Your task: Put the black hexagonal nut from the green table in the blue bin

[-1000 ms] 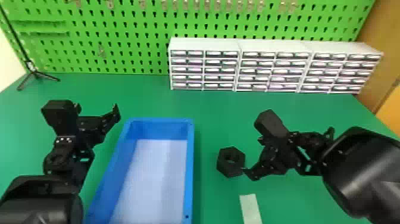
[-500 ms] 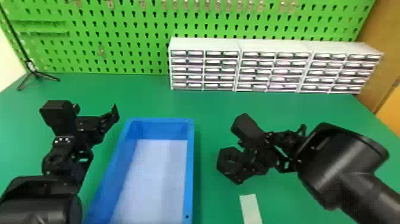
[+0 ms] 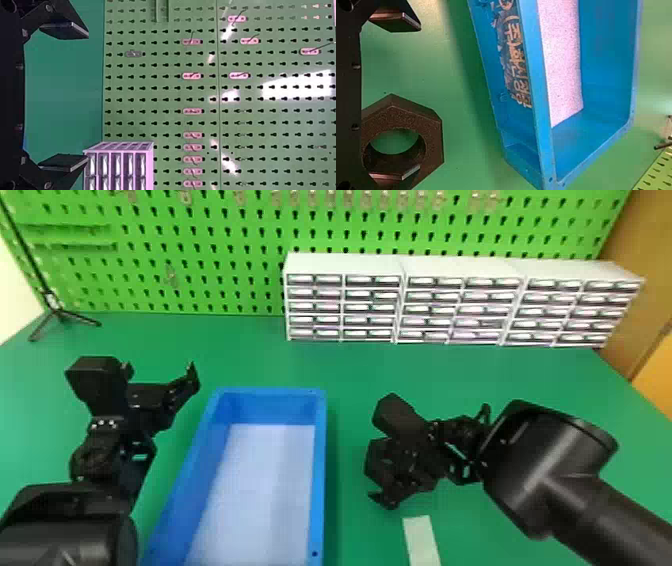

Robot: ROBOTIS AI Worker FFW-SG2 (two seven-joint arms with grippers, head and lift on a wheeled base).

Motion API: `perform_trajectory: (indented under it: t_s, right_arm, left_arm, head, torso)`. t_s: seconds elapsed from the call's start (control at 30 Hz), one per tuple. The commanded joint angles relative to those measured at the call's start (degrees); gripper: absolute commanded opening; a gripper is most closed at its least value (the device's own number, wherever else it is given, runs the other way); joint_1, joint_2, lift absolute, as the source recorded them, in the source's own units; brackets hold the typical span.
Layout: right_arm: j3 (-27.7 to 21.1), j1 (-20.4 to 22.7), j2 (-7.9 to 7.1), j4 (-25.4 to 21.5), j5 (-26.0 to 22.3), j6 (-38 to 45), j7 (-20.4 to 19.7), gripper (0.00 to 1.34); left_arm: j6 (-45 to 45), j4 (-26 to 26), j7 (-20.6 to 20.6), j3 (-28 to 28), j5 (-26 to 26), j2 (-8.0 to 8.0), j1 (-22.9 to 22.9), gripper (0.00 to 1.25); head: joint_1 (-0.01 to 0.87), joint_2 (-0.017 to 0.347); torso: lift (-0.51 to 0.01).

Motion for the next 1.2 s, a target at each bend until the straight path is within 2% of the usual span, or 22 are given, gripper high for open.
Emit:
perform_trajectory:
  t_s: [0.0,0.43,0.93,1.03,1.1,1.17]
  right_arm:
    - [0.9,-0.5,0.4,2.2,-0.1,-1.1,0.1,1.25]
    - [1.7,-1.5,2.51,9.5,-0.2,-4.6,1.1,1.25]
    - [2.3,-1.6,2.86,11.2,-0.8,-4.8,1.2,1.22]
    - [2.1,-1.5,2.86,11.2,-0.8,-4.6,1.2,1.05]
    - [1.9,-1.5,2.86,11.2,-0.8,-4.5,1.2,0.82]
    - [1.7,-1.5,2.77,10.9,-0.6,-4.4,1.2,0.67]
  left_arm:
    - [0.0,0.0,0.0,0.1,0.0,0.0,0.0,1.07]
    - [-0.1,0.0,0.0,0.2,0.2,0.0,-0.1,1.07]
    - [-0.2,0.0,-0.1,0.3,0.3,0.09,-0.1,1.07]
    - [-0.2,0.0,-0.2,0.2,0.3,0.09,-0.1,1.07]
    - [-0.2,0.0,-0.2,0.2,0.3,0.09,-0.1,1.07]
    - [-0.2,0.0,-0.2,0.3,0.3,0.18,-0.1,1.07]
  head:
    - [0.683,0.028]
    - [0.683,0.028]
    - [0.683,0.028]
    - [0.683,0.028]
    - [0.683,0.028]
    - [0.683,0.028]
  torso:
    - [-0.096]
    - [-0.096]
    - [-0.096]
    - [-0.096]
    - [-0.096]
    - [-0.096]
